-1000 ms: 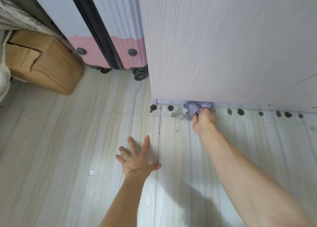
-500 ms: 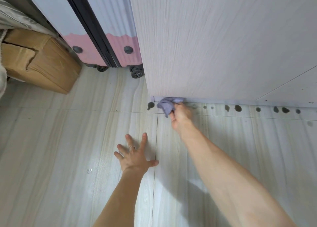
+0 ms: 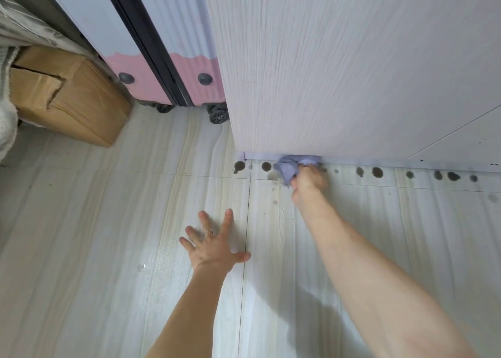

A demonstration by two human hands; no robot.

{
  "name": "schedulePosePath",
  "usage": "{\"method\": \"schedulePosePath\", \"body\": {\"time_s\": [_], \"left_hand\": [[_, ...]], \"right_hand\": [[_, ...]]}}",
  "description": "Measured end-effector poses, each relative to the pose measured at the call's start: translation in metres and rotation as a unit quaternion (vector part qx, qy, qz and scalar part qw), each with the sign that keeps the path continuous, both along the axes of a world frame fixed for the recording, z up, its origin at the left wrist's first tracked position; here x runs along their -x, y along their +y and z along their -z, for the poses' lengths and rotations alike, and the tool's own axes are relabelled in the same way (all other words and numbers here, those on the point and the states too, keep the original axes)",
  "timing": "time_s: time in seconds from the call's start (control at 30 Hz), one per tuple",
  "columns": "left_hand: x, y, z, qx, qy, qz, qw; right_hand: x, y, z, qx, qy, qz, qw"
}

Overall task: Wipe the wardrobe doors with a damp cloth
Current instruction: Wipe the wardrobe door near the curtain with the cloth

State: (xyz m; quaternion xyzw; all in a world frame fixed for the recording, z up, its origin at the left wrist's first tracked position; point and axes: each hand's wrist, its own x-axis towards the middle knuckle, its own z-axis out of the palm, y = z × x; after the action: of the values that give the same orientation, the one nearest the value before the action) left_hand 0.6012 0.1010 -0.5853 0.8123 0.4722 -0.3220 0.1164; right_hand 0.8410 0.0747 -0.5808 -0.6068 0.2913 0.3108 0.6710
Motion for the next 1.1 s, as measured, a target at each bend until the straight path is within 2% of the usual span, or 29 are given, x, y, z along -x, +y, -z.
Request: {"method": "schedulePosePath", "body": {"time_s": [0.1,0.2,0.33,0.4,0.5,0.6,0.73,0.87,1.0,1.1], "left_hand": [[0.001,0.002,0.001,-0.005,0.0,0.003,1.0],[-0.004,0.001,-0.001,0.001,0.005,0.003,1.0],[-0.006,0.001,-0.004,0.003,0.013,0.001,1.0],[-0.008,0.001,-0.005,0.006,0.018,-0.002,1.0],[-0.01,0.0,-0.009,0.012,0.036,-0.007,0.999],[-0.015,0.0,-0.014,0.016,0.052,-0.007,0.999],[-0.017,0.002,-0.023,0.022,0.059,-0.008,0.998],[-0.023,0.013,-0.037,0.071,0.077,-0.003,0.994],[-0.039,0.009,-0.061,0.098,0.007,0.023,0.995],[-0.059,-0.002,-0.076,0.151,-0.07,0.014,0.986]], "right_hand": [[0.033,0.028,0.0,-0.06,0.029,-0.015,0.998],[0.035,0.03,-0.006,-0.058,0.015,-0.024,0.998],[-0.009,-0.007,-0.006,-0.065,0.031,0.08,0.994],[-0.031,-0.029,-0.011,-0.042,0.02,0.108,0.993],[-0.045,-0.052,-0.009,0.034,-0.054,0.099,0.993],[-0.043,-0.065,-0.014,0.069,-0.092,0.042,0.992],[-0.039,-0.086,-0.027,0.08,-0.107,0.019,0.991],[-0.025,-0.108,-0.046,0.074,-0.086,-0.101,0.988],[-0.018,-0.127,-0.063,0.092,-0.079,-0.239,0.963],[-0.018,-0.13,-0.079,0.086,-0.082,-0.295,0.948]]}}
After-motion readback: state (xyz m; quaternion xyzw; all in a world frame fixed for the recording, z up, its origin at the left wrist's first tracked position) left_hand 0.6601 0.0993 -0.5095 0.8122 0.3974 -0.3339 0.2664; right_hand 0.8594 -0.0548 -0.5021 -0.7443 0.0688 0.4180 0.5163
